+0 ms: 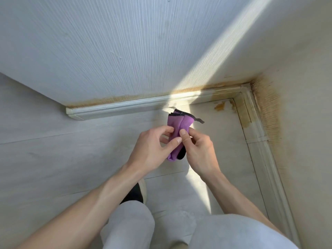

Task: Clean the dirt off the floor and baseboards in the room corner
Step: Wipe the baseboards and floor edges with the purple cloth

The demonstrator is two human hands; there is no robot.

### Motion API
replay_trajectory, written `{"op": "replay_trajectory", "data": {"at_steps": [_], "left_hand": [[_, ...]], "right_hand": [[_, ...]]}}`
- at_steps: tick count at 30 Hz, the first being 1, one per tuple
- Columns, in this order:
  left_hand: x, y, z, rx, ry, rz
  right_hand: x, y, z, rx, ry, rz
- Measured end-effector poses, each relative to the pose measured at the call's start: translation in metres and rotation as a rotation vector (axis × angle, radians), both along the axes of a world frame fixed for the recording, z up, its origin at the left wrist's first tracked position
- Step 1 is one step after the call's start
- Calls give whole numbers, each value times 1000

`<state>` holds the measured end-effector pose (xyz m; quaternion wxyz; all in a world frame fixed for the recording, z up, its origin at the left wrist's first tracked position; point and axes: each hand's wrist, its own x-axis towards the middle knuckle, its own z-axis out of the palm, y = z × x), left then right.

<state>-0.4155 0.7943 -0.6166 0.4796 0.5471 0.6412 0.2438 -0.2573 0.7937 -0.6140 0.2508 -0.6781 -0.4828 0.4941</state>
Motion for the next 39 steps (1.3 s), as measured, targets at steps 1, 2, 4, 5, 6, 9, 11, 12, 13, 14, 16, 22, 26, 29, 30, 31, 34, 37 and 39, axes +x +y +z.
{"op": "replay_trajectory", "data": {"at_steps": [1,2,4,5,6,9,11,12,13,14,16,22,26,29,30,31,34,37,39], "left_hand": [[2,1,0,8,7,0],[3,1,-2,20,20,-5],[6,3,-8,64,64,-47],[7,3,-12,87,85,-60],[8,3,-14,92,103,-44],[8,8,-18,21,78,130],[11,8,-19,53,46,179],[14,8,-18,100,47,138],[20,7,-18,135,37,66],[26,6,-20,148,12,-19],[35,5,-25,62,-88,-195],[34,6,-38,-378,-427,-375],[21,3,-49,-292,-286,-187],[16,3,-52,-306,-262,-181],[17,3,-52,-313,-261,-177],[17,4,-52,-316,-259,-173],[17,5,-51,-339,-253,-173],[14,4,-50,-367,-246,-161],[11,4,-50,-376,-238,-162]], "right_hand": [[3,-1,-1,-2,8,-8],[5,-2,-1,-6,20,-12],[6,-3,-1,-23,38,-21],[6,-3,-1,-37,37,-29],[8,-3,-3,-59,18,-54],[21,-1,-16,-78,-126,-173],[27,1,-20,-91,-190,-174],[26,2,-19,-110,-186,-144],[24,3,-18,-141,-127,-123],[22,3,-18,-181,0,-138],[21,4,-18,-263,336,-296],[71,-10,-43,-229,87,-452],[135,-5,-37,109,-675,-188],[165,-11,-67,118,-1088,107],[166,-16,-81,94,-1146,164],[163,-22,-93,79,-1161,213],[151,-35,-114,40,-1036,242],[147,-30,-123,-9,-951,164],[144,-20,-125,-31,-902,85]]}}
